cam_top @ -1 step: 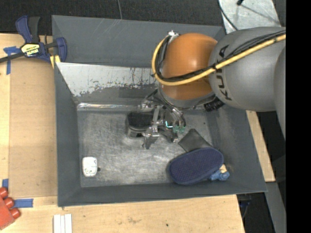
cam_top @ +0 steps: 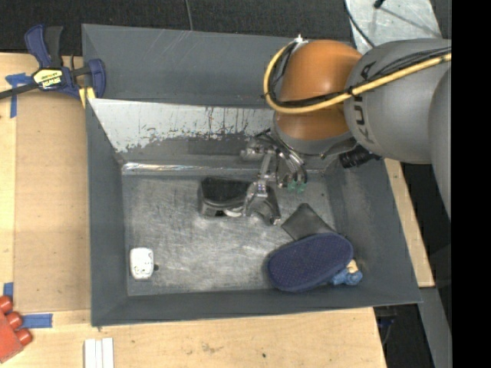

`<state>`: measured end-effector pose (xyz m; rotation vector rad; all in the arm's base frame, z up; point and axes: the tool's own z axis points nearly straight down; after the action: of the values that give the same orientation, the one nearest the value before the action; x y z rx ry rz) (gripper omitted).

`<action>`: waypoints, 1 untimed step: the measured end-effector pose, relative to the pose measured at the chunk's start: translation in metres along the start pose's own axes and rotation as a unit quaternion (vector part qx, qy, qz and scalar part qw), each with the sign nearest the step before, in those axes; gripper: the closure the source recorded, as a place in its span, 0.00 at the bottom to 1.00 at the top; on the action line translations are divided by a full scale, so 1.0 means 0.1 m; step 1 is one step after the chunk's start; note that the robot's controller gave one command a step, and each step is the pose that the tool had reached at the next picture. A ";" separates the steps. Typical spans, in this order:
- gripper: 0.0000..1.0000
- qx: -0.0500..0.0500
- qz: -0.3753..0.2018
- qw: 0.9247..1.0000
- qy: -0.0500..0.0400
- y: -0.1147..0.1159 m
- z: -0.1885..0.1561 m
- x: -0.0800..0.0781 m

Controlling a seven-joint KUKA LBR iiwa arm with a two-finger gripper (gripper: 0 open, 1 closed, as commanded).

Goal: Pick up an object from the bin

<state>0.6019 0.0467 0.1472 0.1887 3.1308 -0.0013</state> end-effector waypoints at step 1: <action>0.00 -0.001 0.033 0.999 -0.002 0.09 -0.04 -0.08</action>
Offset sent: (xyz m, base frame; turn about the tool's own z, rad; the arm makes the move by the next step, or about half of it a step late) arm 0.0081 0.0086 0.0029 0.0678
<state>0.6114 0.0551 0.1509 0.2918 3.1196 0.0028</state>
